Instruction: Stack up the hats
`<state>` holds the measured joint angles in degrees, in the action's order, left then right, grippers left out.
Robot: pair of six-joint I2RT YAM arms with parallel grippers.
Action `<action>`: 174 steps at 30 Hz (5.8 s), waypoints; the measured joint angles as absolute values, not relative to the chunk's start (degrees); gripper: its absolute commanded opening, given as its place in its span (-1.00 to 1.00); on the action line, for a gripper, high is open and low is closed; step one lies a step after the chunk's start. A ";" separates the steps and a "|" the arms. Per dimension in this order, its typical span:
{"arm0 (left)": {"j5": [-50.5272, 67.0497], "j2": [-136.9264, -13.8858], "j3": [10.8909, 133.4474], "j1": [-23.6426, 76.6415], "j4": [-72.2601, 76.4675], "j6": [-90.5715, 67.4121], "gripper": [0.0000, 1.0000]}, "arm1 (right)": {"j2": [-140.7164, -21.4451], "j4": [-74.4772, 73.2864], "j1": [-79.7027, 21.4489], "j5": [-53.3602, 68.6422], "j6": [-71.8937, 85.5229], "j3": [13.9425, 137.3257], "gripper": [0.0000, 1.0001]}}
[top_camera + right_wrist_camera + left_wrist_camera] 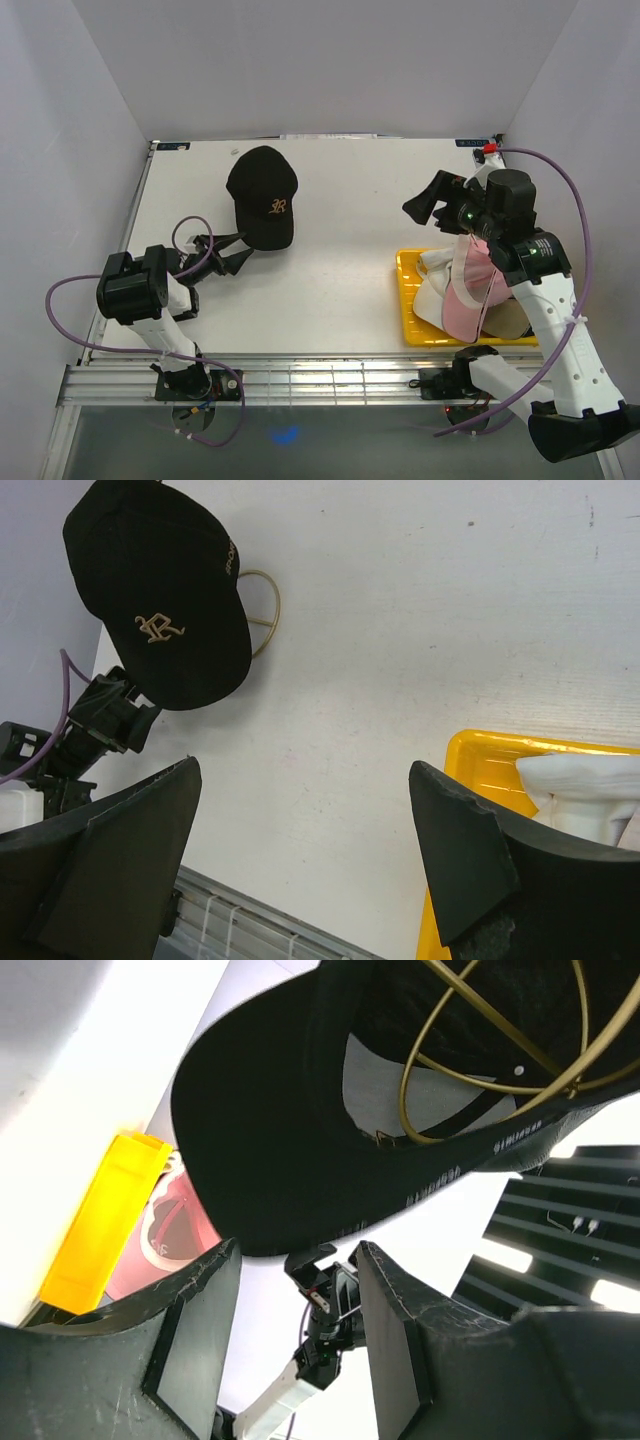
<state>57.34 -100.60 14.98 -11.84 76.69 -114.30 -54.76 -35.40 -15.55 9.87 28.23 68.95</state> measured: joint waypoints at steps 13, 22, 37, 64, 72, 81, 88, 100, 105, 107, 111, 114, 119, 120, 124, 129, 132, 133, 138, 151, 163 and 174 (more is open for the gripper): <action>56.07 -100.29 12.80 -12.67 76.66 -113.38 0.20 | -54.68 -35.46 -15.55 9.85 28.01 68.31 0.79; 56.45 -95.96 12.80 -13.43 76.27 -109.75 0.21 | -54.74 -35.48 -15.55 10.28 27.81 67.55 0.79; 53.65 -61.78 25.89 -9.41 25.32 -74.52 0.32 | -55.88 -37.34 -15.55 11.55 26.33 68.99 0.82; 7.07 -110.45 92.84 67.35 -10.28 -46.63 0.38 | -44.45 -40.18 -15.55 7.57 29.41 90.70 0.82; 1.61 -118.13 102.30 74.50 -12.05 -43.35 0.39 | -41.98 -39.55 -15.55 6.52 30.70 91.29 0.82; -2.07 -118.41 102.45 76.44 -11.44 -42.39 0.38 | -41.50 -40.05 -15.55 6.52 31.11 90.83 0.82; -3.86 -118.19 101.12 77.01 -9.82 -41.43 0.40 | -40.95 -40.34 -15.55 6.61 31.14 89.60 0.82; -6.00 -118.19 101.21 80.71 -8.60 -38.94 0.42 | -40.49 -40.47 -15.55 6.68 31.14 89.41 0.82; -6.74 -118.19 101.21 80.97 -7.92 -37.47 0.44 | -40.42 -40.58 -15.55 7.01 31.14 89.47 0.81; -7.11 -118.30 102.30 80.97 -9.32 -36.84 0.44 | -40.23 -40.60 -15.55 7.05 31.11 89.47 0.81; -7.94 -118.87 105.91 80.97 -10.66 -35.94 0.43 | -39.40 -40.64 -15.55 7.05 31.11 89.47 0.81; -8.56 -119.24 108.03 81.17 -11.16 -35.31 0.43 | -38.92 -40.86 -15.55 7.05 31.09 89.69 0.81; -9.43 -121.82 110.74 81.69 -12.60 -34.15 0.42 | -38.83 -41.89 -15.55 7.03 30.92 90.32 0.81; -9.67 -122.54 111.24 81.82 -13.23 -33.95 0.42 | -38.81 -42.13 -15.55 7.03 30.87 90.32 0.81; -10.59 -125.71 113.65 82.43 -15.51 -33.28 0.39 | -38.76 -42.70 -15.55 7.03 30.68 90.32 0.81; -12.73 -128.01 115.24 83.24 -18.11 -32.64 0.23 | -38.65 -43.35 -15.55 7.01 30.39 90.32 0.81; -14.50 -128.22 115.26 83.50 -19.66 -32.62 0.08 | -38.65 -43.53 -15.55 7.01 30.20 90.32 0.81; -15.22 -128.22 115.26 83.53 -19.94 -32.64 -0.02 | -38.65 -43.53 -15.55 7.01 30.15 90.32 0.81; -18.57 -128.22 115.37 83.59 -21.74 -33.08 -0.44 | -38.65 -43.53 -15.55 7.01 29.93 90.32 0.82; -19.92 -126.69 114.89 82.81 -23.44 -35.07 -1.00 | -38.65 -43.51 -15.55 6.59 29.78 90.32 0.83; -7.44 -103.88 96.73 72.79 -15.53 -45.19 -1.00 | -38.24 -43.13 -15.55 6.37 29.80 90.08 0.84; 6.63 -85.34 78.22 49.15 -1.13 -61.65 -1.00 | -39.77 -40.82 -15.55 8.49 31.94 89.71 0.85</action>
